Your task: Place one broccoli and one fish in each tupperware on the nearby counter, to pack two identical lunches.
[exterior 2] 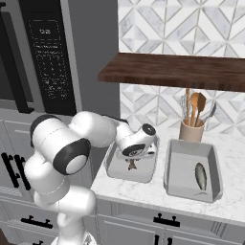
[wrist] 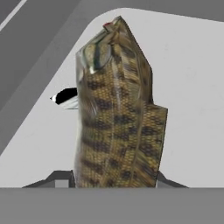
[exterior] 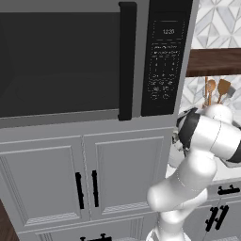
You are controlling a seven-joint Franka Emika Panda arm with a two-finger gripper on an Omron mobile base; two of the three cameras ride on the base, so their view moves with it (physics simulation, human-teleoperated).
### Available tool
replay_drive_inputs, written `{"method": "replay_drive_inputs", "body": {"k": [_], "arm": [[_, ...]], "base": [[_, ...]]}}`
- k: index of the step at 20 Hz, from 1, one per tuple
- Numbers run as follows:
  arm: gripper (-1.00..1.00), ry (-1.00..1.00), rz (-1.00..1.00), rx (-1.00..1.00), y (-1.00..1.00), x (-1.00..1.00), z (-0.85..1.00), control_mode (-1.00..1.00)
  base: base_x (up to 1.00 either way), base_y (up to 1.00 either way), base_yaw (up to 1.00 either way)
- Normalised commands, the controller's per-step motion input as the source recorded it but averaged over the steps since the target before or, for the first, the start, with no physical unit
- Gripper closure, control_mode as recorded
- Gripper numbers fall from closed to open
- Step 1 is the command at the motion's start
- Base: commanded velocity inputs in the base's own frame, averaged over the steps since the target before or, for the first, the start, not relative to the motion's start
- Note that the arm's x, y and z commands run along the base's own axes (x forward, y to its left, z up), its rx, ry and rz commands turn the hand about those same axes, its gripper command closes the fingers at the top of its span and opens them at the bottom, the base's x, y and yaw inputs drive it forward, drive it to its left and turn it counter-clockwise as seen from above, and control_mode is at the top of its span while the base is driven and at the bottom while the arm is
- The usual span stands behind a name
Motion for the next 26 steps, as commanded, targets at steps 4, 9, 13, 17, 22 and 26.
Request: {"method": "replay_drive_inputs", "body": {"k": [4,9,13,17,22,26], "arm": [[-1.0,0.0,0.0,0.0,0.0,0.0,0.0,-1.0],[-1.0,-0.01,0.0,0.0,0.11,0.0,0.22,-1.0],[-1.0,-0.1,0.0,0.0,0.06,-0.31,0.79,-1.0],[-1.0,-0.07,0.0,0.0,0.03,-0.54,1.0,-1.0],[-1.0,-0.05,0.0,0.0,0.13,-0.59,0.86,-1.0],[-1.0,-0.05,-0.02,-0.12,0.06,-0.91,1.0,-1.0]], "base": [[0.0,0.0,0.0],[0.0,0.0,0.0],[0.0,0.0,0.0],[0.0,0.0,0.0],[0.0,0.0,0.0],[0.0,0.0,0.0]]}}
